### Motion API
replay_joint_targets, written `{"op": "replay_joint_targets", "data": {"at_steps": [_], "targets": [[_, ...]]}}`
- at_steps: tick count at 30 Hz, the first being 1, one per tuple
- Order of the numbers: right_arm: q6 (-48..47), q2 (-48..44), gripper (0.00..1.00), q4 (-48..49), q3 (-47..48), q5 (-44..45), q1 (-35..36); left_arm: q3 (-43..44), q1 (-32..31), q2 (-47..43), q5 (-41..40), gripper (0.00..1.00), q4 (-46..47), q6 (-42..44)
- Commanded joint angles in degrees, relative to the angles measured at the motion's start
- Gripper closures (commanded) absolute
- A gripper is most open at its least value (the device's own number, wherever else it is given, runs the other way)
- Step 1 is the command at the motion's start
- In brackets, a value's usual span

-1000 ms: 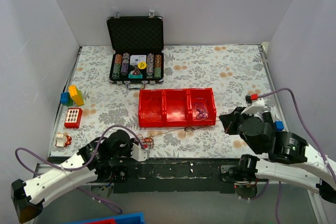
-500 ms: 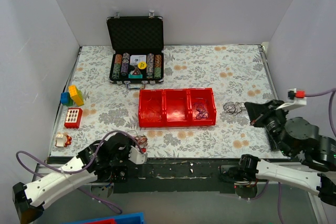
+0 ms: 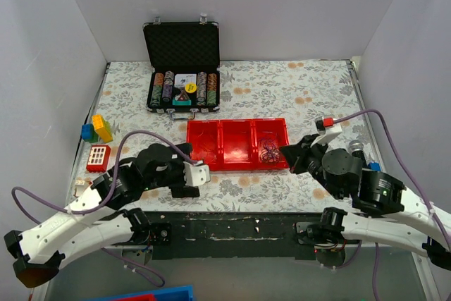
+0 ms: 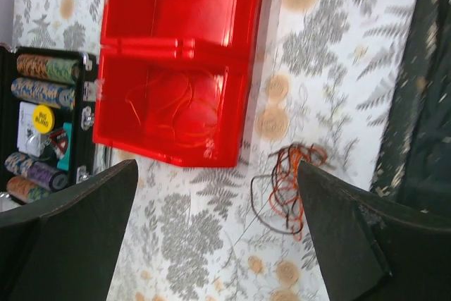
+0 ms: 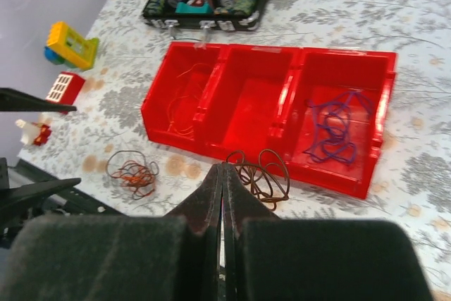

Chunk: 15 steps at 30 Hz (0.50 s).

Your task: Untangle the cables

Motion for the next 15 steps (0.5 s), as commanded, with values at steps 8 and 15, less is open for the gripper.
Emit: {"op": "replay_joint_targets", "data": {"at_steps": [8, 15], "targets": [[-3.23, 2.8, 0.99, 23.94, -5.66, -18.59, 0.2, 9.6, 0.12, 9.35, 13.97, 0.02, 17.82, -27.62], [-3.05, 4.03, 0.99, 29.48, -6.98, -24.83, 0.2, 11.01, 0.12, 15.86, 14.49, 0.02, 21.87, -28.08]]}}
